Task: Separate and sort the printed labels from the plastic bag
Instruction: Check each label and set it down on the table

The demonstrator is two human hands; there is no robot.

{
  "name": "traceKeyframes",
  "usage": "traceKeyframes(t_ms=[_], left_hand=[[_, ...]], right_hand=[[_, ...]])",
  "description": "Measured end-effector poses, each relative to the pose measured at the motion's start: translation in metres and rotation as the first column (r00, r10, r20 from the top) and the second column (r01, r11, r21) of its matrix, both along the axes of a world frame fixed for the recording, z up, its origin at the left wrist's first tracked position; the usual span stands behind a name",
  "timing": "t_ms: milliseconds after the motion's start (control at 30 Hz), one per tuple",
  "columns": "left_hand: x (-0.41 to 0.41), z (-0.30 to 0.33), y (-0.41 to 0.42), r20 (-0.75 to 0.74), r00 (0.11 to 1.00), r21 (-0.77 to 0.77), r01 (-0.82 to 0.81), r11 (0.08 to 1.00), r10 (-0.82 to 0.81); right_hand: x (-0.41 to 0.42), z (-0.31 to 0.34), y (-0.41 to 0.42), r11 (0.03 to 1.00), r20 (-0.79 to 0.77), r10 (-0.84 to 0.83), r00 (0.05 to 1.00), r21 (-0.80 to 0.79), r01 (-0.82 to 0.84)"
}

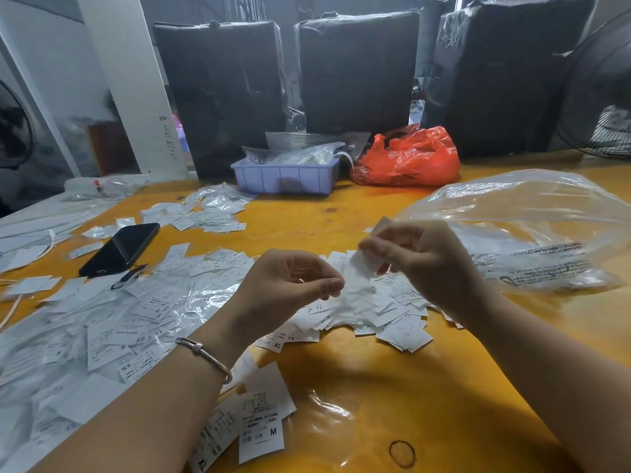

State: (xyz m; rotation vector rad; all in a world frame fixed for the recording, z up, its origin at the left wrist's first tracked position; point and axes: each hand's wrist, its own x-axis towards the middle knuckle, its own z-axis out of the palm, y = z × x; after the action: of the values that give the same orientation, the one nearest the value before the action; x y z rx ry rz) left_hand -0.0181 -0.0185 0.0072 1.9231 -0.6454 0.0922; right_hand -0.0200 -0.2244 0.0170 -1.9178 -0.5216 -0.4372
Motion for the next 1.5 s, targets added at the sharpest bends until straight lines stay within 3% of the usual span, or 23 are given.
traceKeyframes(t_ms=[100, 167, 333, 500, 800, 1033, 1333, 1500], left_hand=[[-0.001, 0.001, 0.001, 0.004, 1.000, -0.024, -0.015, 1.000, 0.015], [-0.002, 0.002, 0.001, 0.008, 1.000, -0.018, -0.021, 1.000, 0.021], [-0.001, 0.001, 0.001, 0.014, 1.000, -0.007, -0.021, 1.000, 0.021], [-0.001, 0.001, 0.001, 0.019, 1.000, 0.008, -0.016, 1.000, 0.016], [0.000, 0.000, 0.002, 0.030, 1.000, 0.017, -0.010, 1.000, 0.009], [-0.001, 0.001, 0.003, 0.006, 1.000, 0.013, 0.002, 1.000, -0.002], [-0.001, 0.001, 0.002, -0.011, 1.000, 0.032, 0.001, 0.999, -0.001], [-0.001, 0.000, 0.002, -0.019, 1.000, 0.039, -0.008, 0.999, 0.009]], right_hand=[[-0.002, 0.007, -0.001, 0.976, 0.048, -0.076, 0.996, 0.208, 0.065], [-0.008, 0.011, 0.000, 0.972, 0.108, -0.051, 0.993, 0.235, 0.024], [-0.021, 0.021, 0.007, 0.998, 0.289, -0.055, 0.956, 0.022, 0.050], [-0.024, 0.019, 0.009, 0.995, 0.319, -0.047, 0.947, -0.074, 0.074], [-0.024, 0.016, 0.009, 0.921, 0.452, -0.151, 0.879, -0.258, 0.291], [-0.024, 0.017, 0.006, 0.927, 0.473, -0.065, 0.879, -0.298, 0.229], [-0.023, 0.014, 0.008, 0.935, 0.445, -0.083, 0.892, -0.276, 0.225], [-0.025, 0.020, 0.006, 0.970, 0.433, -0.079, 0.898, -0.176, 0.170]])
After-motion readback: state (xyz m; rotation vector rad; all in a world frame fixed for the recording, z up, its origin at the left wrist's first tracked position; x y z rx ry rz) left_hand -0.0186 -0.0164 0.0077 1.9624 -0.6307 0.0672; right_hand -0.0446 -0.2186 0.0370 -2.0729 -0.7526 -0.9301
